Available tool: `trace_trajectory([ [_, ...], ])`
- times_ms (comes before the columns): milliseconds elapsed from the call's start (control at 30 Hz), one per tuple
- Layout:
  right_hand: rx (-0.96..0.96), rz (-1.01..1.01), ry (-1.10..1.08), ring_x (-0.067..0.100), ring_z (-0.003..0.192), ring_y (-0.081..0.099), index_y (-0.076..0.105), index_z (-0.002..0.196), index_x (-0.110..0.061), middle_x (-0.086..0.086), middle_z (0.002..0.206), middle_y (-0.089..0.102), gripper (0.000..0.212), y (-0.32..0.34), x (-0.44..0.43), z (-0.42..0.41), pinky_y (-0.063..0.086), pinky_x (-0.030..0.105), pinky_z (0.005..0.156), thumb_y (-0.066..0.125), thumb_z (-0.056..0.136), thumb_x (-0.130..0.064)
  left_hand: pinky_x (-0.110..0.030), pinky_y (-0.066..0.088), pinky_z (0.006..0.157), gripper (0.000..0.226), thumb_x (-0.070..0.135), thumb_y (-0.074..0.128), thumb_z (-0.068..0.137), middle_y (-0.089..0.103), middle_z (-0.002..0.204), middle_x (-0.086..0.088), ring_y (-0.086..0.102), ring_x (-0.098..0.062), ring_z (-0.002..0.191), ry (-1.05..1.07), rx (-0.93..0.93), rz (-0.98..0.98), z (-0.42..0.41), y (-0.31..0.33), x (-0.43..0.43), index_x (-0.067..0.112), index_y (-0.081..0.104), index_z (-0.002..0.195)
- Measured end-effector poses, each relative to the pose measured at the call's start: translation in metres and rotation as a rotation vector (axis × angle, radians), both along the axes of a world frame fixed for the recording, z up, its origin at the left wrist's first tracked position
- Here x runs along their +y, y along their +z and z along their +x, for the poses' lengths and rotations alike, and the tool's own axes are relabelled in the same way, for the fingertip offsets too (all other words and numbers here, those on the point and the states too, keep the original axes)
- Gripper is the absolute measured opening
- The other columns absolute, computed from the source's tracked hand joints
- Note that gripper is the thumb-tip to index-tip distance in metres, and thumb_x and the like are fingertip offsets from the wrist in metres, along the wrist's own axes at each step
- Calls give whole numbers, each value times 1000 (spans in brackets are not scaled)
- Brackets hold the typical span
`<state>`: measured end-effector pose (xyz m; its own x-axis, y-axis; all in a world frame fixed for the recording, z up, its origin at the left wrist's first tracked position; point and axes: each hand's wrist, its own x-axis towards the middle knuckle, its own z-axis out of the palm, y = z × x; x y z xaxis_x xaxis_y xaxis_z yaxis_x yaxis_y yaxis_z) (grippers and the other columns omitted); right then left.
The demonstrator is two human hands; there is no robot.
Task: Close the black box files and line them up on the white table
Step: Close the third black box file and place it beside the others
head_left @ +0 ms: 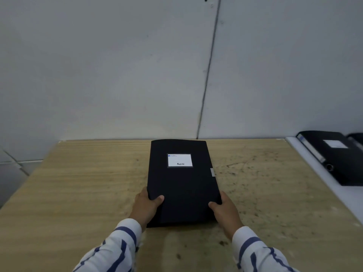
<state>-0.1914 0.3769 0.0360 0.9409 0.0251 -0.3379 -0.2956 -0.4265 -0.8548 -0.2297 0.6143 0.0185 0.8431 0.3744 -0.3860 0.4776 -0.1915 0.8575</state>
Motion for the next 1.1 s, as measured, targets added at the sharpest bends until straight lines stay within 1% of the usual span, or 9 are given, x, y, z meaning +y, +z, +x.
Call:
trace_trajectory([
  [33,-2,-5,-3,22,107,56,47,131,-24,-1,122,59,45,2,-22,1,48,40,95,54,88,-12,-49,52,95,46,29,68,83,64,120,-4,63,-28,106,-3,-4,-9,2,1,-22,20,51,126],
  [133,-9,-2,-16,20,101,56,48,128,-24,-2,115,60,41,7,-82,4,47,34,88,53,89,-11,-50,52,96,46,28,67,85,62,123,-5,62,-30,107,-18,2,-48,7,2,-83,19,50,127],
  [267,2,-28,-51,22,101,57,50,126,-21,2,119,61,38,8,-152,7,48,34,86,54,89,-13,-50,51,97,47,29,66,85,60,125,-5,61,-30,109,-32,9,-64,19,0,-154,19,49,127],
  [467,-1,-39,-103,21,98,56,49,126,-21,1,114,60,40,13,-234,24,46,32,83,54,88,-12,-46,50,98,47,27,65,88,60,126,-4,60,-28,110,-74,20,-77,44,2,-239,17,48,131],
  [533,4,-30,-126,20,97,55,49,127,-23,-2,110,59,42,11,-254,32,46,32,84,54,88,-11,-45,49,99,47,25,64,88,60,126,-4,59,-28,112,-96,24,-75,57,3,-259,17,48,132],
  [633,16,-29,-155,20,97,55,48,128,-22,-3,108,57,42,7,-278,51,48,34,87,54,88,-13,-48,48,101,51,30,65,86,59,128,-4,59,-28,113,-121,35,-37,84,2,-282,18,47,132],
  [800,34,-20,-178,22,102,55,46,129,-20,3,118,58,42,-1,-312,98,47,35,88,54,89,-13,-49,48,101,52,31,65,87,59,129,-3,59,-28,113,-142,49,-46,135,-7,-317,19,46,134],
  [967,52,-35,-163,19,97,52,45,127,-19,1,115,55,39,0,-348,147,44,32,85,54,90,-13,-49,49,100,62,39,64,80,57,132,1,59,-26,115,-164,61,-28,186,-15,-350,27,44,137],
  [1100,48,-28,-171,20,99,53,43,132,-19,4,123,57,45,-2,-370,180,46,33,92,53,89,-11,-50,48,100,66,45,63,76,57,132,0,58,-27,116,-169,89,0,222,-20,-371,27,43,136],
])
